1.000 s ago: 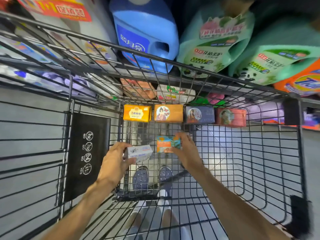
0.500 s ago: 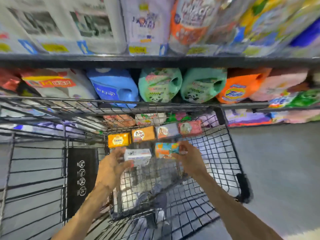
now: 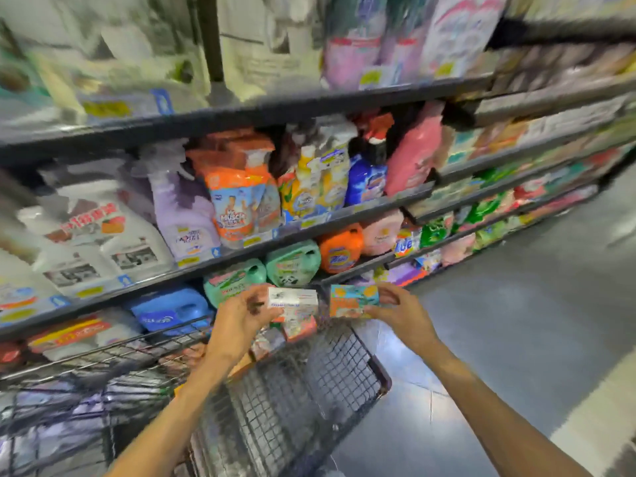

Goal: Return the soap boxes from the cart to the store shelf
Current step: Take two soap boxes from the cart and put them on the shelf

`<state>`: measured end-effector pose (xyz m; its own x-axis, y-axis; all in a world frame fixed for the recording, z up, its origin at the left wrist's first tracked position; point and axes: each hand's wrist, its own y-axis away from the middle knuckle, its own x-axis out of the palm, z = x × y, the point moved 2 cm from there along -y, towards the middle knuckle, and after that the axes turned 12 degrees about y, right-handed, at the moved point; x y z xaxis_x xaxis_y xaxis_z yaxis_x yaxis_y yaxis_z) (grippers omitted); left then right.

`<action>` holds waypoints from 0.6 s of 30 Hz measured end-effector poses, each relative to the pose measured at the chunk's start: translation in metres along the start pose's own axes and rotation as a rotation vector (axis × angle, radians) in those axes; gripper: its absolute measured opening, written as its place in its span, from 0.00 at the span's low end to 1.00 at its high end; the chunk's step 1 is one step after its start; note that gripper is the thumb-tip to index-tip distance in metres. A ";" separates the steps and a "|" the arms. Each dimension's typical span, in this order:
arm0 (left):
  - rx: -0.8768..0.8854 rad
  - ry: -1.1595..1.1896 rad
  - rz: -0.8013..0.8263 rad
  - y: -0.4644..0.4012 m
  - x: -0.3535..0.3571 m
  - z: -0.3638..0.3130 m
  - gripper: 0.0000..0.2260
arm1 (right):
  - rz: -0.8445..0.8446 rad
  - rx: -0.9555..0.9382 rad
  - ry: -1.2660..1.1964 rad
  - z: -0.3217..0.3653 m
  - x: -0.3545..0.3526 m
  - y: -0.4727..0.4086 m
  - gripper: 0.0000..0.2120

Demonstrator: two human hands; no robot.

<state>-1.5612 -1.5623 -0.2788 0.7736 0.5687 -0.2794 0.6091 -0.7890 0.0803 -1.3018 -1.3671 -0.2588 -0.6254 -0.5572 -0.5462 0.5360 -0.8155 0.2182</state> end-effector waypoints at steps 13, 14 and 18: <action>0.278 0.058 0.292 -0.023 0.163 -0.208 0.22 | -0.326 -0.044 -0.044 -0.010 -0.243 0.075 0.18; 0.283 0.076 0.307 -0.026 0.181 -0.218 0.23 | -0.344 -0.053 -0.046 -0.016 -0.262 0.078 0.17; 0.314 0.120 0.334 -0.033 0.265 -0.255 0.22 | -0.423 -0.059 -0.036 -0.056 -0.342 0.080 0.19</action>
<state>-1.3316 -1.3263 -0.1114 0.9442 0.2801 -0.1732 0.2555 -0.9549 -0.1515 -1.0130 -1.2330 -0.0993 -0.8163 -0.1816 -0.5484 0.2590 -0.9636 -0.0664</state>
